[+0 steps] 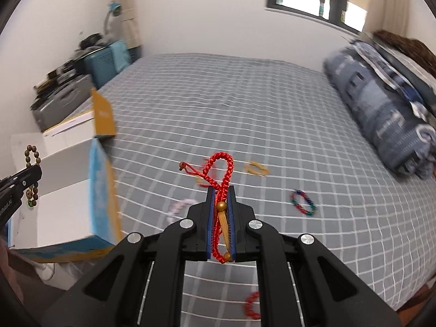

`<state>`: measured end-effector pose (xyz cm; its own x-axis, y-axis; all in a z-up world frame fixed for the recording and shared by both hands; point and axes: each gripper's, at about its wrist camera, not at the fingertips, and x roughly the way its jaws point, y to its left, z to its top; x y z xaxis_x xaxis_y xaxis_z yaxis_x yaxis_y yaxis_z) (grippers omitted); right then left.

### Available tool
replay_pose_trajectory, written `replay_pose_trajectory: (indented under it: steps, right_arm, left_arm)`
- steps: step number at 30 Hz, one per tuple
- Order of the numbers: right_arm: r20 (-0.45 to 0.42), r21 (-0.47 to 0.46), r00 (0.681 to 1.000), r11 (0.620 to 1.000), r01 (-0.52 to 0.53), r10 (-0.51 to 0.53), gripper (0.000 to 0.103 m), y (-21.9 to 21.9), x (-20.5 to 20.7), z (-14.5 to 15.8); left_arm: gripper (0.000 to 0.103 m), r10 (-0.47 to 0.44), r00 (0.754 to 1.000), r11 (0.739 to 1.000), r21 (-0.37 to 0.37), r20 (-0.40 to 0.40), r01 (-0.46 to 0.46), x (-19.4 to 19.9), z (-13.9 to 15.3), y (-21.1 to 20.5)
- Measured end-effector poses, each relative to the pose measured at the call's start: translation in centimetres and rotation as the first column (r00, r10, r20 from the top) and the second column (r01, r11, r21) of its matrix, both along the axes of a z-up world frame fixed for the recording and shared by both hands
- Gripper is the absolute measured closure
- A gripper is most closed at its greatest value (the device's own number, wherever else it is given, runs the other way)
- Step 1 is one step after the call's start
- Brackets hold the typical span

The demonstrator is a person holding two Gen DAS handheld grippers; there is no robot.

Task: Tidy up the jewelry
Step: 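Lift both held bracelets and carry them toward the white box, then open left tool over the box while right tool releases the red cord bracelet inside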

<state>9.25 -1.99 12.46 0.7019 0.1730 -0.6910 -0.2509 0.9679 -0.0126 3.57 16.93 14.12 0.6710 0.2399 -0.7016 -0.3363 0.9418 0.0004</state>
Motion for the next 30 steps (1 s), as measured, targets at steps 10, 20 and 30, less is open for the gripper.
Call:
replay_pose_trajectory:
  steps: [10,20,30]
  right_arm:
    - [-0.009,-0.006,0.987,0.987,-0.161,0.161,0.095,11.1,-1.4,0.5]
    - [-0.074,-0.046,0.951,0.952,-0.304,0.300,0.095,21.1,-1.9,-2.6]
    - [-0.182,-0.063,0.924,0.934,-0.352,0.336,0.095,25.3,-0.2,-7.3]
  left_arm:
    - [0.095,0.151,0.988,0.988,-0.026,-0.037,-0.152,-4.4,-0.1,9.8]
    - [0.095,0.249,0.964,0.965,-0.055,-0.098,-0.255,-6.2,-2.6,15.9]
    - [0.095,0.260,0.943,0.953,-0.100,-0.209,-0.285,-4.6,-8.7,18.4]
